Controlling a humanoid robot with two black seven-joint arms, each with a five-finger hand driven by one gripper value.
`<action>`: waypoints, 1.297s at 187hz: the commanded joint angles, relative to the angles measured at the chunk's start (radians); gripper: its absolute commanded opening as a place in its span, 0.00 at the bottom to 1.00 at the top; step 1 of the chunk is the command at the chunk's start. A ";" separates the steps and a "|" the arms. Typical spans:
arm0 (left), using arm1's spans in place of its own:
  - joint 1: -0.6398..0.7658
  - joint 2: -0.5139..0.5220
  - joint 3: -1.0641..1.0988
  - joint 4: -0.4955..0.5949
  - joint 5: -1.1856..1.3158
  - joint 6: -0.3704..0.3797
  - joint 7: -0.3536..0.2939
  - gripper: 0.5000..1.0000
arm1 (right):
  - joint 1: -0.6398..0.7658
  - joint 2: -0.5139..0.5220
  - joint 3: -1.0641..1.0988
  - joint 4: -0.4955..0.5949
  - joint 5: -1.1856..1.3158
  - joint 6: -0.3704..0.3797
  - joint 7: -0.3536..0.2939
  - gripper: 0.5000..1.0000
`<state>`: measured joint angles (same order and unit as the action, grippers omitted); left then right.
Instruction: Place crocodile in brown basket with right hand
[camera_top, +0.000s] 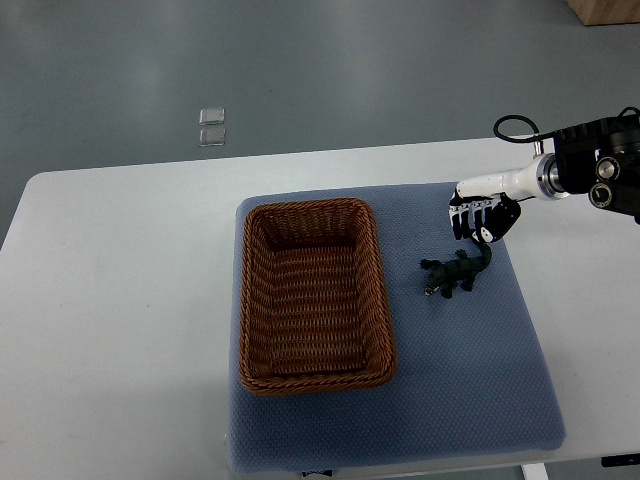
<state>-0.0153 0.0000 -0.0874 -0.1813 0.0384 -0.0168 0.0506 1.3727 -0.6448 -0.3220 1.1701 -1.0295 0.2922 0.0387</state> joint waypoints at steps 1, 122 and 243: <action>0.000 0.000 0.000 0.000 0.000 0.000 0.000 1.00 | 0.009 -0.004 0.000 0.002 0.000 0.002 0.004 0.00; 0.000 0.000 0.001 -0.001 0.002 0.000 0.000 1.00 | 0.011 -0.018 0.000 0.005 0.000 0.001 0.006 0.00; 0.000 0.000 0.000 -0.001 0.002 0.000 0.000 1.00 | 0.026 -0.039 0.101 0.013 0.016 0.096 0.017 0.83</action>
<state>-0.0155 0.0000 -0.0875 -0.1826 0.0398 -0.0169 0.0506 1.4069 -0.6845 -0.2561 1.1812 -1.0219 0.3558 0.0551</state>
